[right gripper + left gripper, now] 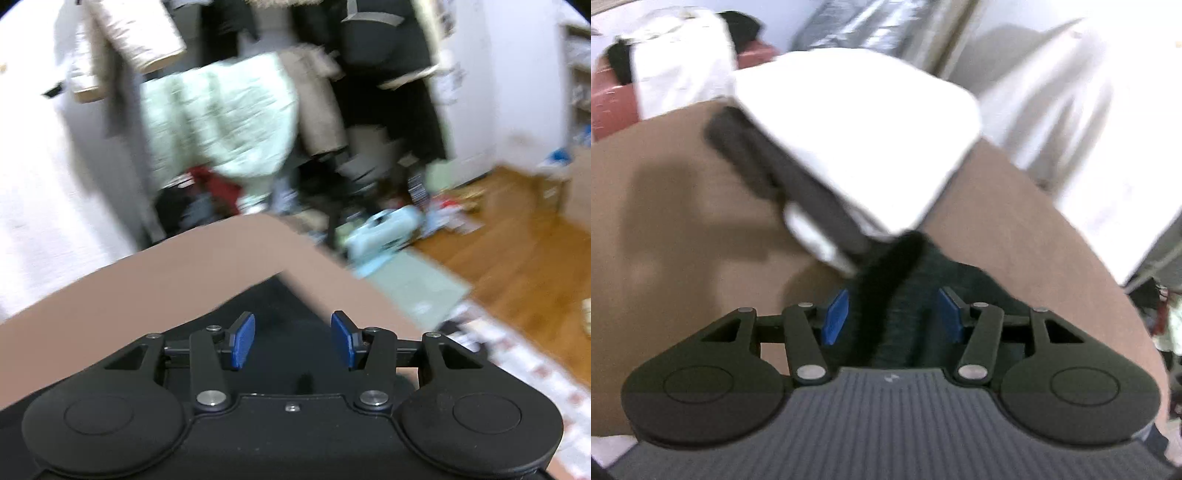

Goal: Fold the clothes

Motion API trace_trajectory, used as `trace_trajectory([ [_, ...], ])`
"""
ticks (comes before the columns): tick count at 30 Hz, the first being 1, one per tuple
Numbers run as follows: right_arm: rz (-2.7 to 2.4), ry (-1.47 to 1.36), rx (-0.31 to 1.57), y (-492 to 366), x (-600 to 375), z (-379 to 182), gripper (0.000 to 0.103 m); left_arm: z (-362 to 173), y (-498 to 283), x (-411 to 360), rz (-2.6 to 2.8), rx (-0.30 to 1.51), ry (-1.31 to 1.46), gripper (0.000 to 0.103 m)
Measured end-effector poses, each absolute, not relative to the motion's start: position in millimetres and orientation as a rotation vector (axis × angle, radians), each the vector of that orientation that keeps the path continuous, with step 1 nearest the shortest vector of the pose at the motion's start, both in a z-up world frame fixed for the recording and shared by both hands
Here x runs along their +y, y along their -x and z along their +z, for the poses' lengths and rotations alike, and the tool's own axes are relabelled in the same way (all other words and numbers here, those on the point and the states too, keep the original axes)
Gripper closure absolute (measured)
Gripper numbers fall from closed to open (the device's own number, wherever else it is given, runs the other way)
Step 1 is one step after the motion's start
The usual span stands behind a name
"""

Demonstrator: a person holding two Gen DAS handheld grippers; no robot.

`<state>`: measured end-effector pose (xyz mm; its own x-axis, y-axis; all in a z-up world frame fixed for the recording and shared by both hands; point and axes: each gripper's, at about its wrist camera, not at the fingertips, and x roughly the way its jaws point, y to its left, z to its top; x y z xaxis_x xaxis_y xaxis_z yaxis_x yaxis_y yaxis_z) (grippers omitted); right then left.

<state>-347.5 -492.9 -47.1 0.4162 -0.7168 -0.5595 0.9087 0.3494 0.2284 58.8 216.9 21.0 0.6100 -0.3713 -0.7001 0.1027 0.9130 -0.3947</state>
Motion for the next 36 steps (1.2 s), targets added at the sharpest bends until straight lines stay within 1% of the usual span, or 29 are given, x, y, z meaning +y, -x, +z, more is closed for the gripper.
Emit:
trace_trajectory([
  [3,-0.960,-0.659,0.390,335.1,-499.6,-55.2,0.051,17.8,-47.6,166.8,-0.394,0.855,0.210,0.049],
  [5,-0.905,-0.657,0.414,324.8,-500.2,-60.3,0.051,15.3,-40.0,137.7,-0.459,0.845,0.128,0.045],
  [7,-0.880,-0.624,0.443,315.4,-499.4,-64.3,0.051,11.2,-33.5,109.1,-0.524,0.843,0.062,0.038],
  [8,-0.899,-0.596,0.449,313.4,-498.7,-64.9,0.051,6.4,-34.0,100.1,-0.549,0.856,0.060,0.037],
  [11,-0.915,-0.647,0.378,314.6,-521.6,-68.7,0.051,-11.1,-49.7,74.8,-0.622,0.999,0.217,0.037],
  [14,-0.931,-0.742,0.321,315.0,-544.4,-77.7,0.051,-30.5,-63.8,39.7,-0.614,1.107,0.307,0.037],
  [17,-0.945,-0.837,0.263,315.5,-567.2,-86.6,0.051,-46.4,-58.6,2.6,-0.593,1.167,0.238,0.037],
  [21,-0.958,-0.947,0.201,318.6,-596.8,-98.4,0.051,-60.1,-33.1,-28.6,-0.586,1.078,0.013,0.037],
  [24,-0.964,-0.935,0.231,333.1,-608.5,-104.1,0.049,-70.3,-34.3,-33.8,-0.626,1.029,-0.016,0.037],
  [25,-0.974,-0.922,0.240,336.0,-610.6,-105.1,0.041,-71.3,-35.3,-34.9,-0.634,1.018,-0.019,0.037],
  [26,-0.989,-0.901,0.252,337.5,-613.1,-105.9,0.036,-72.1,-36.2,-36.1,-0.643,1.007,-0.023,0.037],
  [27,-1.004,-0.880,0.263,338.9,-615.7,-106.8,0.034,-72.9,-37.1,-37.2,-0.651,0.995,-0.027,0.037],
  [29,-0.945,-0.843,0.307,337.6,-619.6,-109.8,0.034,-74.5,-38.9,-39.6,-0.668,0.973,-0.035,0.035],
  [30,-0.885,-0.825,0.335,335.3,-620.3,-112.2,0.034,-75.3,-39.8,-40.8,-0.676,0.962,-0.040,0.033],
  [35,-0.695,-0.664,0.442,324.1,-601.4,-110.3,0.034,-77.3,-35.1,-50.0,-0.685,0.934,-0.102,0.030],
  [36,-0.674,-0.616,0.460,321.5,-596.3,-106.6,0.037,-77.7,-34.3,-51.1,-0.686,0.930,-0.111,0.029],
])
